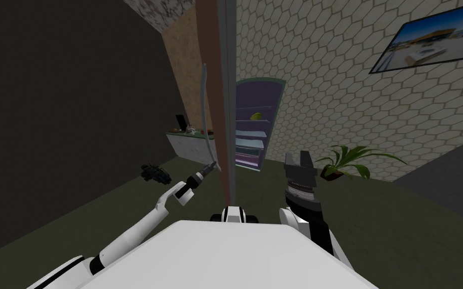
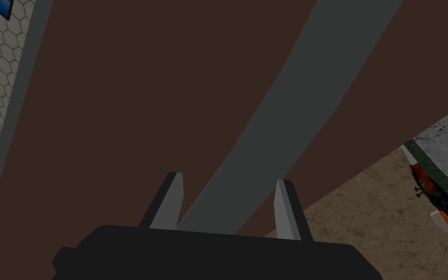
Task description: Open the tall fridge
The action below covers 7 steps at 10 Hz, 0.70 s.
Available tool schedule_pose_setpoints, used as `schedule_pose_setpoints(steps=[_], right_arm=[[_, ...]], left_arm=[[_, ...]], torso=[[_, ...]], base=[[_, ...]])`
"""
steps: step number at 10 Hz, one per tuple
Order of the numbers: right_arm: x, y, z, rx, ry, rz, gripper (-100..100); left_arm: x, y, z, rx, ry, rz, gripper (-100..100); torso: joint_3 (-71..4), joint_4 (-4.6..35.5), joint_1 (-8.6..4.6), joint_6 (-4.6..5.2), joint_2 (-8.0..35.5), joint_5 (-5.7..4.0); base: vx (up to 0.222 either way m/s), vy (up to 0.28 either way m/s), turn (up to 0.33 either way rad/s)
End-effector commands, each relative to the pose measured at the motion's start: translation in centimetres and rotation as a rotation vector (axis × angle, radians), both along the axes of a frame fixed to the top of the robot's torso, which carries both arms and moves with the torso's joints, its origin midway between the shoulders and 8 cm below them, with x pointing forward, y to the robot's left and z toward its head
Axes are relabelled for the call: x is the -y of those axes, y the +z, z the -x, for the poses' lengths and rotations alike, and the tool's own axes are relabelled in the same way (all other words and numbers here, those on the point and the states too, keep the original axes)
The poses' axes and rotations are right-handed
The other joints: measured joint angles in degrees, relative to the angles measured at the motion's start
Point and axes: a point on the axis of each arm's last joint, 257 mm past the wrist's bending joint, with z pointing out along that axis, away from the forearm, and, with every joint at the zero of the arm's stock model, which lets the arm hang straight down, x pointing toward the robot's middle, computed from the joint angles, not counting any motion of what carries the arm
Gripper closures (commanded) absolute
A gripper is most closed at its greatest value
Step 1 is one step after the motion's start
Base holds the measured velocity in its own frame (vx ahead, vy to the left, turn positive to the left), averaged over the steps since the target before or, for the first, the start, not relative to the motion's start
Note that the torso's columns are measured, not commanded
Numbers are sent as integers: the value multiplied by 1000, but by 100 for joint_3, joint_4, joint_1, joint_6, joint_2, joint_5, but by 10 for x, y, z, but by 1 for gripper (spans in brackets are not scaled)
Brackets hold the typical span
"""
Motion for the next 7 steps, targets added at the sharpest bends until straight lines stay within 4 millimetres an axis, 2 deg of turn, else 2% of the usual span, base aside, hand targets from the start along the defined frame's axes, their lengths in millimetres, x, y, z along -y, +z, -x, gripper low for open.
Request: schedule_pose_setpoints(steps=[1, 3, 4, 7], right_arm=[[0, 0, 0, 0, 0, 0, 0], [0, 0, 0, 0, 0, 0, 0], [0, 0, 0, 0, 0, 0, 0], [0, 0, 0, 0, 0, -1, 0]], left_arm=[[5, 8, 3, 14, -26, 3, 100], [11, 8, 8, 12, -49, 5, 100], [9, 11, 9, -3, -48, 1, -100], [8, 33, 8, -2, -57, 3, -100]], torso=[[-4, -2, -23, -2, -12, -3], [-23, -2, -45, 13, -38, -12], [-12, -1, -26, 10, -15, -7], [51, 1, -85, -6, 77, -18]], base=[[38, 256, -52], [-6, 238, -94], [-31, 132, 4], [12, -57, 68]])
